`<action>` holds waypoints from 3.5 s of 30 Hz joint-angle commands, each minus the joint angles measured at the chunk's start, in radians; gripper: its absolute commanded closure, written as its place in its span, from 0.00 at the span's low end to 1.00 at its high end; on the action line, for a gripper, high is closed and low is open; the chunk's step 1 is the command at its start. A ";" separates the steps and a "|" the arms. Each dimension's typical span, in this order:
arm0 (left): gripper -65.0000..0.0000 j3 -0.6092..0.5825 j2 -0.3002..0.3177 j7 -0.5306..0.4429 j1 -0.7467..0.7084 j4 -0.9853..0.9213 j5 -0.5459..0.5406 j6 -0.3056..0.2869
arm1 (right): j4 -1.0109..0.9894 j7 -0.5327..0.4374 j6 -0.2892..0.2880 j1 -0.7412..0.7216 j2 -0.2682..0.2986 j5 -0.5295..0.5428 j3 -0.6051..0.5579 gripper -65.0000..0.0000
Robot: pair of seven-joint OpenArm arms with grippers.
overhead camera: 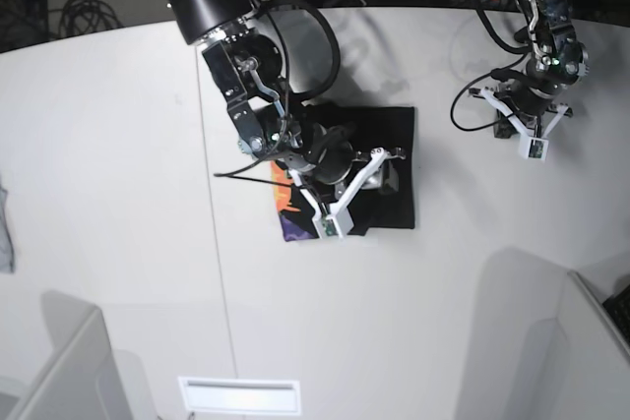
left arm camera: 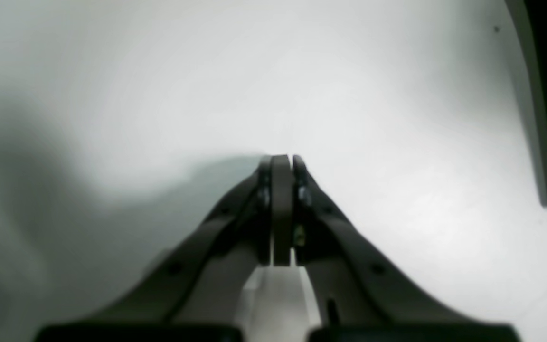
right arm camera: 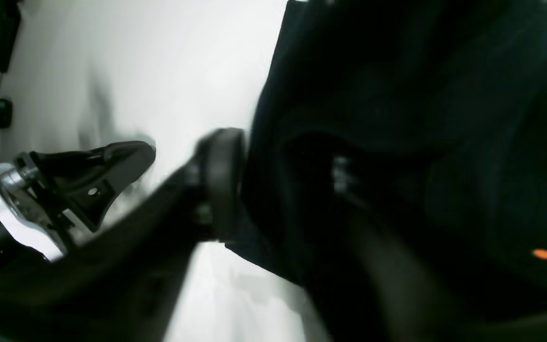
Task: Fold the T-shirt properly
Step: 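Press and flatten the folded bundle with the right gripper, left gripper withdrawn, then release the bundle and raise both grippers away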
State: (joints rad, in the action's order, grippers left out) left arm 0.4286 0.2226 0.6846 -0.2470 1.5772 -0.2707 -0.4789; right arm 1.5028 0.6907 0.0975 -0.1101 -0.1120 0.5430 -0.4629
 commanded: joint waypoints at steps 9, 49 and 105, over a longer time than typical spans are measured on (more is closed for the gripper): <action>1.00 0.005 0.014 -0.019 0.005 0.015 -0.012 -0.004 | 0.017 -0.021 -0.005 -0.021 -0.025 0.013 -0.043 0.34; 1.00 0.086 0.008 -0.019 -0.001 0.025 -0.012 -0.005 | -0.057 -0.082 0.064 -0.218 0.166 0.004 -0.032 1.00; 0.70 0.083 -0.171 -0.018 -0.065 0.190 -0.445 -0.219 | 0.229 -0.045 0.069 0.053 0.314 0.007 0.022 1.00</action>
State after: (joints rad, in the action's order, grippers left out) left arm 0.5110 0.0471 0.6880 -0.3180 1.7538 -0.6880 -0.6888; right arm 1.7111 0.6659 0.1726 -0.0429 0.1955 0.5465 -0.4488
